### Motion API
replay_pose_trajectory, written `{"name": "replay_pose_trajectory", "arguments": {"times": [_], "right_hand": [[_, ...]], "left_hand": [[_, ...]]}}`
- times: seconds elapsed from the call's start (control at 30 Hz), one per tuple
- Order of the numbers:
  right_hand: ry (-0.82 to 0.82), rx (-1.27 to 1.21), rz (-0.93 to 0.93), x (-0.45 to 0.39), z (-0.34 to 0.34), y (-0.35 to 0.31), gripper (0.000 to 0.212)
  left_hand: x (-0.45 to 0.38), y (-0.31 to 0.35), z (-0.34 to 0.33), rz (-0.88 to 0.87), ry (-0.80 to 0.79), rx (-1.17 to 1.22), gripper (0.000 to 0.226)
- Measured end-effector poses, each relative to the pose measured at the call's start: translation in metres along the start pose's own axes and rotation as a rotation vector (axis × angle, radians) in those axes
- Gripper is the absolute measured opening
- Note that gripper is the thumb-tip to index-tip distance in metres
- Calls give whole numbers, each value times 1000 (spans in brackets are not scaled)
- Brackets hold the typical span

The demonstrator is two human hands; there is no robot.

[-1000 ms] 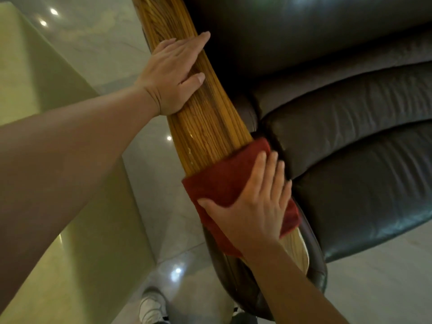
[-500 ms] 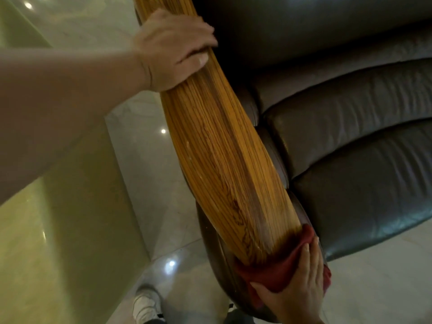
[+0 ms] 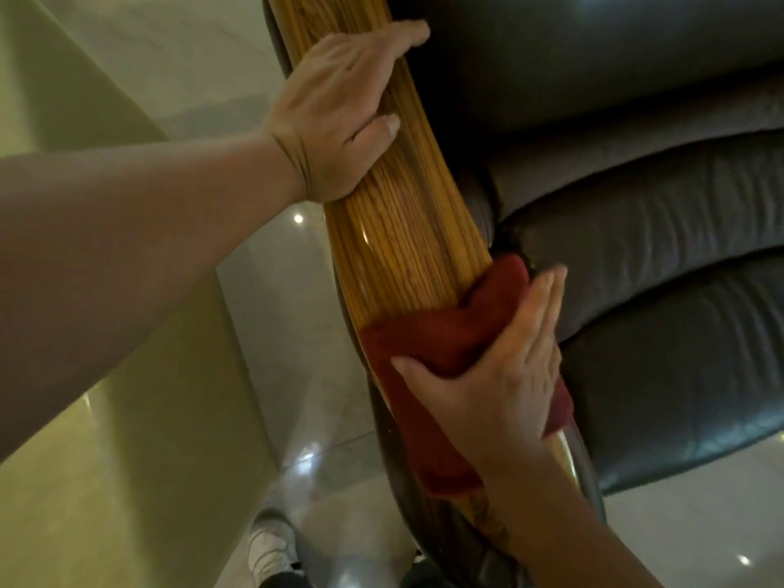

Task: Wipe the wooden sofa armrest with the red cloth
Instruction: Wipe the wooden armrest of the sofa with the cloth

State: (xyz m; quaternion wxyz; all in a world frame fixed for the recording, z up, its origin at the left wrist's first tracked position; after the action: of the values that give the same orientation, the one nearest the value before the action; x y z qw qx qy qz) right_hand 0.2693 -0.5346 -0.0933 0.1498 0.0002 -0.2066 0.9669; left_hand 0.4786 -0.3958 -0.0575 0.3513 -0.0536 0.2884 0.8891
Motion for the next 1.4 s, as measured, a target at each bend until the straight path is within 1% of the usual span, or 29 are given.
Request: {"name": "replay_pose_trajectory", "arguments": {"times": [0.1,0.2,0.3,0.4,0.5,0.63,0.8,0.87,0.93,1.0,1.03,1.1,1.2,1.23,1.27,1.3,1.37,1.4], "right_hand": [[41,-37,75,-57,9,-51,134],[3,45,173,-101,1,-95,127],[-76,147,205,-115,-10,-107,114],[-116,207,174,-105,-13,-101,104],[-89,246,161,-72,-9,-86,97],[-84,261,213,-14,-10,-53,93],[-62,257,171,71,-18,26,99],[-44,261,143,105,-24,64,105],[-34,250,78,130,-30,93,107],[-18,214,4,143,-32,105,105],[-16,207,-10,143,-32,105,104],[-27,209,-2,142,-31,105,102],[-78,220,28,143,-31,108,102],[-100,214,57,144,-30,109,102],[-124,214,92,144,-27,110,99],[-149,221,136,143,-23,111,95],[-213,233,235,136,-13,117,81],[-232,220,266,131,-6,121,73]], "left_hand": [[-1,-1,3,5,2,35,67],[-2,-2,3,1,16,65,66],[-2,-4,3,23,13,75,64],[-1,0,4,36,-1,55,67],[-1,3,4,50,-29,46,67],[4,2,2,45,-25,7,62],[8,-1,-1,57,-17,-102,60],[8,3,-3,32,-46,-197,58],[9,12,-2,21,-57,-322,55],[17,20,1,67,8,-378,53],[29,25,2,131,65,-359,54],[68,44,-5,262,183,-226,55],[152,108,-40,274,338,8,50],[180,131,-56,320,365,98,50],[207,151,-73,422,371,216,52],[233,169,-90,567,356,357,56],[276,200,-128,879,270,671,65],[288,215,-141,968,239,839,67]]}}
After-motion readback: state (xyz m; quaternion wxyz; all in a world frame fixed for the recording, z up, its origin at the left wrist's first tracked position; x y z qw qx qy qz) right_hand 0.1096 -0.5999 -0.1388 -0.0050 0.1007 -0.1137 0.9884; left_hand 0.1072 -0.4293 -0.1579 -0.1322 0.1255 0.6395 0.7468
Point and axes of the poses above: each hand's wrist, its own x-axis away from the middle knuckle, its own z-axis out of the back of the hand, y = z × x, the point moved 7 cm from there along -x, towards the middle knuckle, and after that the axes turned 5 degrees about x, right-handed, at the moved point
